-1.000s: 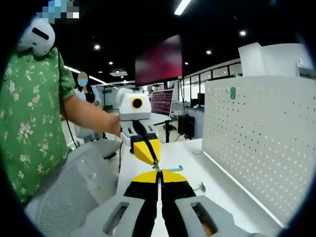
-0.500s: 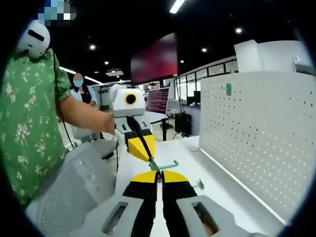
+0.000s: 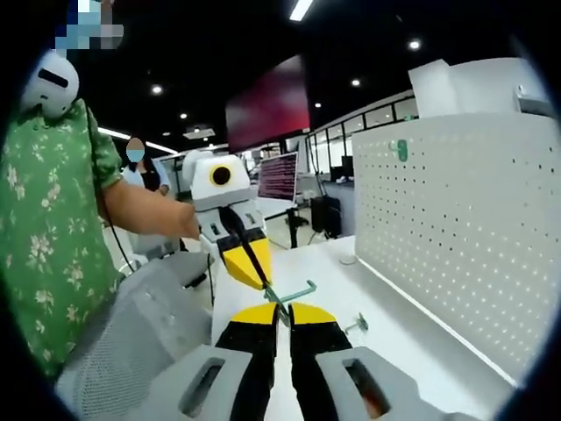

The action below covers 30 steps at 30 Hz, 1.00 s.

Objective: Insert the hook assembly into the mounting plate slot until the hook locks in place.

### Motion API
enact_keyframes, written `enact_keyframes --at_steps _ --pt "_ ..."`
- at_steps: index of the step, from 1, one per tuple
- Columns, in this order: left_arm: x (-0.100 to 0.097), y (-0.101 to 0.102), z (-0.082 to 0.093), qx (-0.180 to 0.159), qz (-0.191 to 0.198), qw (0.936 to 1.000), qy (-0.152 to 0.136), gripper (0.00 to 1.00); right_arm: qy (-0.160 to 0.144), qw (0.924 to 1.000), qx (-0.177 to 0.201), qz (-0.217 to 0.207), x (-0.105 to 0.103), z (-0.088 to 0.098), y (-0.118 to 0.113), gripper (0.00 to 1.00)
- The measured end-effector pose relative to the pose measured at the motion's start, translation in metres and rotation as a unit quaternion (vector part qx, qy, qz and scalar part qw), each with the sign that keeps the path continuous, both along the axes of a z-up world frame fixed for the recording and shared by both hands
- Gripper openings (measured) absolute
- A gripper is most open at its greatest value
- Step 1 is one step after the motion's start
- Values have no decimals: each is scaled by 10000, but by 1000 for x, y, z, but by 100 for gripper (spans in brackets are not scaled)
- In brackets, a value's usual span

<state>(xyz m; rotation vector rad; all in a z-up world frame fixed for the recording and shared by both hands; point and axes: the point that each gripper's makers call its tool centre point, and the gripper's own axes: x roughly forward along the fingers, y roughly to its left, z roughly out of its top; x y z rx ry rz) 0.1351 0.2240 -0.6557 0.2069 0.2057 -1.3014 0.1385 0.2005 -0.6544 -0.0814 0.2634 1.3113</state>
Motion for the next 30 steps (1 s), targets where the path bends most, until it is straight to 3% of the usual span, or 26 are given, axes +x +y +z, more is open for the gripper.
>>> enact_keyframes --at_steps 10,15,17,21,23,24,26,27,29,30 --pt "-1 0 0 77 -39 9999 -87 1 122 9999 13 -108 6 5 -2 6" --pt "-2 -2 0 90 -88 9999 -111 1 396 9989 -151 -182 18 4 1 7" --pt "-3 -3 0 96 -100 9998 -125 1 907 9951 -260 -281 21 -3 2 9" --pt "-4 -4 2 93 -125 9998 -159 1 1265 9913 -297 -196 24 -7 9 14" --pt "-6 -5 2 118 -163 9996 -180 1 1664 9854 -256 -230 23 -10 11 13" --pt "-6 -5 2 121 -162 9996 -197 1 1692 9851 -238 -198 25 -10 11 14" --pt "-8 -7 3 122 -190 9995 -212 1 2142 9765 -173 -177 22 -12 12 14" --pt "-8 -7 4 133 -191 9995 -235 1 2095 9775 -158 -166 25 -13 11 14" --pt "-9 -8 4 123 -221 9994 -235 1 2353 9716 -193 -153 23 -17 10 14" --pt "-9 -8 4 133 -215 9993 -262 1 2344 9719 -159 -145 25 -17 11 15"
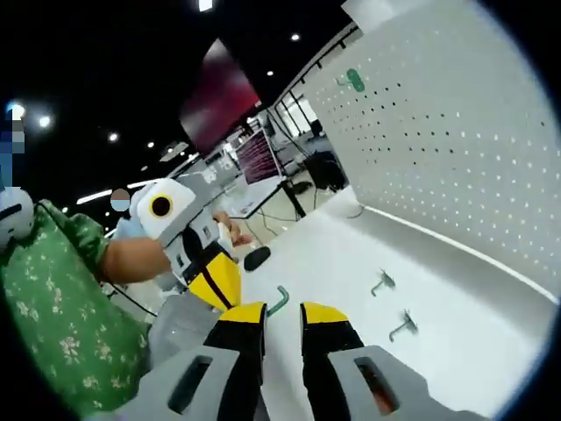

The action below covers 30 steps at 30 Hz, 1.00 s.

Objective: Insert the hook assembly into the mounting plate slot until the hook locks in place.

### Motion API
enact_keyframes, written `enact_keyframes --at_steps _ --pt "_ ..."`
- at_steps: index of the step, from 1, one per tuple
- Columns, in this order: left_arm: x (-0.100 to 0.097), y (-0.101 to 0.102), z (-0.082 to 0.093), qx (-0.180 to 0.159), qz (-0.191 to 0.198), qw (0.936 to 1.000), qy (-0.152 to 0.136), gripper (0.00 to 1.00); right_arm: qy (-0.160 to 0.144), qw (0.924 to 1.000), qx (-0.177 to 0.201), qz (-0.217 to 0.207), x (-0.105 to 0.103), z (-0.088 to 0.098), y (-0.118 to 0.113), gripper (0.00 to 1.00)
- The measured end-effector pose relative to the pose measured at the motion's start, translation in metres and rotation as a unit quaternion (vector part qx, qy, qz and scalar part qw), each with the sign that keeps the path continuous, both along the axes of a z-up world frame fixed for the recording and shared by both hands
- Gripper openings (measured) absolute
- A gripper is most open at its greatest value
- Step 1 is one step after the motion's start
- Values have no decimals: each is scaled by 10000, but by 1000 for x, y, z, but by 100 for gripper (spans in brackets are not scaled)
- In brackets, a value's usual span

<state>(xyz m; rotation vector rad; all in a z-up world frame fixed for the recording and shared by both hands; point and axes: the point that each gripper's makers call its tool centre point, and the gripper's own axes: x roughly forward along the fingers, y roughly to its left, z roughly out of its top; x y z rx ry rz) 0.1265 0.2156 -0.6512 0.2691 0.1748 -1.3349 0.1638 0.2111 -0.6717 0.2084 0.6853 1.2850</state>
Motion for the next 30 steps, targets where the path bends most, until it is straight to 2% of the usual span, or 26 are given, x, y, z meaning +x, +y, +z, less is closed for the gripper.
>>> enact_keyframes --at_steps 1,2,4,5,9,15,20,24,27,30 --pt "0 0 0 4 -11 10000 -1 1 205 9998 3 -16 -1 -2 -1 15" --pt "-1 -1 1 -10 -21 10000 -5 1 194 9998 36 -25 0 -2 -1 16" --pt "-2 -2 2 -2 -41 10000 -33 1 602 9979 230 -7 -5 0 0 15" --pt "-3 -3 2 -14 -52 10000 -40 1 587 9979 267 -9 -3 0 0 15" --pt "-4 -4 3 6 -79 9999 -92 1 999 9938 478 91 -11 3 3 12" --pt "-5 -5 3 22 -110 9998 -135 1 1168 9913 597 93 -13 4 3 5" --pt "-5 -3 -1 91 -100 9997 -199 1 1154 9902 778 56 -13 12 3 2" --pt "-2 -1 -2 73 -23 9999 -148 1 922 9928 763 -12 -11 17 3 1" --pt "2 0 -6 84 52 9999 -115 1 696 9953 665 -111 -11 19 3 1" --pt "9 3 -9 60 220 9997 -119 2 216 9979 507 -347 -2 20 2 0"
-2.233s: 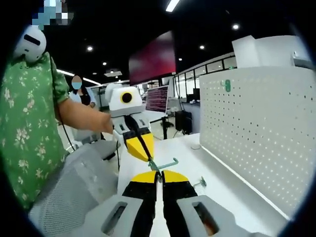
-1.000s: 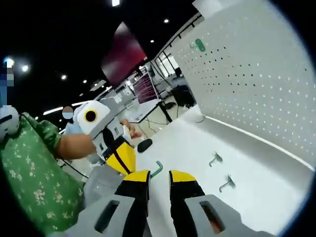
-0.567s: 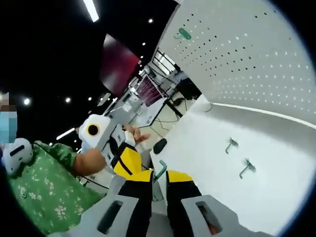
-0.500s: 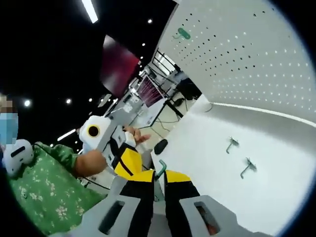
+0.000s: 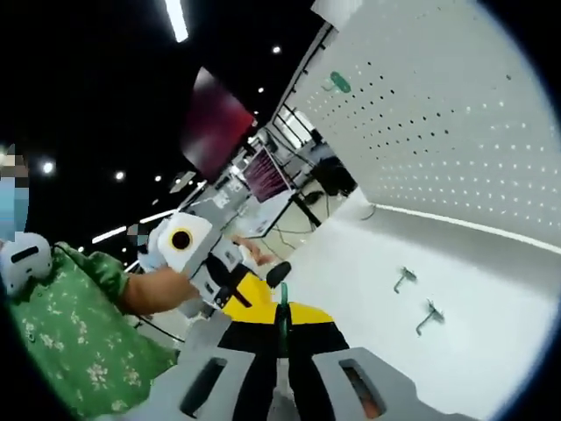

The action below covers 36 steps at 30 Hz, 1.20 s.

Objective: Insert the hook assembly into the mounting plate slot until the hook locks in place.

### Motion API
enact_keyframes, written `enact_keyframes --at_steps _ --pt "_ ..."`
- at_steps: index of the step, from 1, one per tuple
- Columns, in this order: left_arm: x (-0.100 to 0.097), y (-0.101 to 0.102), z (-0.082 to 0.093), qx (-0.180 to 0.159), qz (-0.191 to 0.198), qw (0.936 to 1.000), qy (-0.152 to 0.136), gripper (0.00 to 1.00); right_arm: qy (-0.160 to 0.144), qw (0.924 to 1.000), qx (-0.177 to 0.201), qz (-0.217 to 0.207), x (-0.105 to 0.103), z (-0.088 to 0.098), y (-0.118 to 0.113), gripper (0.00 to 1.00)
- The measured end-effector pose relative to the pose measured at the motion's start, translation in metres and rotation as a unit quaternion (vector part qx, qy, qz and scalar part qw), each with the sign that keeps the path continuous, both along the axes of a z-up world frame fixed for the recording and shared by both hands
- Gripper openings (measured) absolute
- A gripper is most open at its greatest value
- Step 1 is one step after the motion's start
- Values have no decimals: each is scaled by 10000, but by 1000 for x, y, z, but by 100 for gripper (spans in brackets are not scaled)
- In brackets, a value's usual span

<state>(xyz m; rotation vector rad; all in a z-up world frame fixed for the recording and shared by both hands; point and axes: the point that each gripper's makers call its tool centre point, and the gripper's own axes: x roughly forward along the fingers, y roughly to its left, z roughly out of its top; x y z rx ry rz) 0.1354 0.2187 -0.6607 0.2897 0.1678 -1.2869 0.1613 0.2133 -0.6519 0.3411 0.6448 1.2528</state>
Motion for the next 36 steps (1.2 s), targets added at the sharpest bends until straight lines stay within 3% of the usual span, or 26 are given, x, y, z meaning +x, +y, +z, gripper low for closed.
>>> enact_keyframes --at_steps 7,11,15,18,20,31,36 --pt "15 2 1 -372 322 9980 388 2 -628 9969 -213 -415 15 3 2 0" --pt "17 1 -1 -468 432 9965 546 2 -694 9962 -133 -514 18 5 1 0" --pt "20 -1 -1 -739 602 9902 1021 3 -878 9940 -24 -648 22 12 1 0" --pt "24 -2 -2 -731 702 9887 1106 7 -975 9926 65 -719 24 17 -1 0" --pt "26 -3 -4 -787 800 9855 1273 8 -1009 9922 96 -722 24 18 -1 0" --pt "30 -9 1 -956 866 9797 1533 2 -1558 9860 166 -574 17 27 8 0" --pt "35 -3 5 -1192 969 9718 1790 2 -1962 9790 52 -550 17 30 7 0"
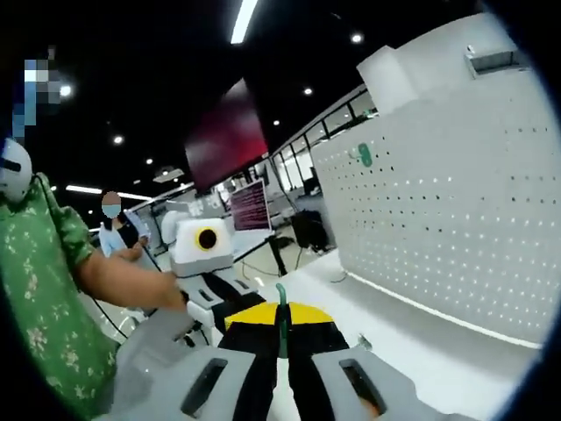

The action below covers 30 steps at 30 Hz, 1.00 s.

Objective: Insert the hook assembly into the mounting plate slot until the hook locks in place.

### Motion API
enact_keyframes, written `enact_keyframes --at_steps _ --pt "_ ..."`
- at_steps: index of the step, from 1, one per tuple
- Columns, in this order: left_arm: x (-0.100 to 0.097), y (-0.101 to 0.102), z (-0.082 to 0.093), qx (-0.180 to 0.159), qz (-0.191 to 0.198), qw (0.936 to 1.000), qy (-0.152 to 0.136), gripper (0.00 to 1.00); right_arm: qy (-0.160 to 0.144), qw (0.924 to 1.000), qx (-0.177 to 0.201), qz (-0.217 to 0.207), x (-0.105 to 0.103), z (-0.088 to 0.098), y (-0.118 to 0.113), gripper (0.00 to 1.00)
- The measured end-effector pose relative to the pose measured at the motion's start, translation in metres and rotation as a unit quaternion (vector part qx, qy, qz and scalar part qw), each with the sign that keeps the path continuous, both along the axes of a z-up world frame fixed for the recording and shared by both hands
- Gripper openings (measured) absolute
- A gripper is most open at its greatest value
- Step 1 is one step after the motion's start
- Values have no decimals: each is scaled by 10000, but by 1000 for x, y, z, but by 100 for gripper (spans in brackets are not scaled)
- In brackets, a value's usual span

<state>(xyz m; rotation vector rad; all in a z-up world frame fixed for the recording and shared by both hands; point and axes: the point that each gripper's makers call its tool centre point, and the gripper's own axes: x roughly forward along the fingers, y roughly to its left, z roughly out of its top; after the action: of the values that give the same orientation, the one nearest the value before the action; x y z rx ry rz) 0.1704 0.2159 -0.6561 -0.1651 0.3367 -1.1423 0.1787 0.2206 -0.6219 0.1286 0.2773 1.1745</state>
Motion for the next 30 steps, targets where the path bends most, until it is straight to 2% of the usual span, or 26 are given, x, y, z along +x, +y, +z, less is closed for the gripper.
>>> enact_keyframes --at_steps 4,7,9,15,22,30 --pt "-8 -4 2 -228 -200 9992 278 2 -204 9997 98 -24 0 7 2 0" --pt "-10 -7 2 -232 -242 9991 273 2 -432 9990 48 63 -2 7 6 0" --pt "-9 -9 4 -360 -236 9983 385 2 -446 9989 75 85 -3 7 8 0" --pt "-2 -3 4 -420 -57 9980 472 2 -442 9990 67 -6 -3 6 4 0" --pt "2 1 4 -371 70 9985 392 2 -270 9996 22 -71 -1 4 2 0" --pt "8 8 7 -265 242 9993 107 2 -187 9998 -42 -49 -2 4 1 0"
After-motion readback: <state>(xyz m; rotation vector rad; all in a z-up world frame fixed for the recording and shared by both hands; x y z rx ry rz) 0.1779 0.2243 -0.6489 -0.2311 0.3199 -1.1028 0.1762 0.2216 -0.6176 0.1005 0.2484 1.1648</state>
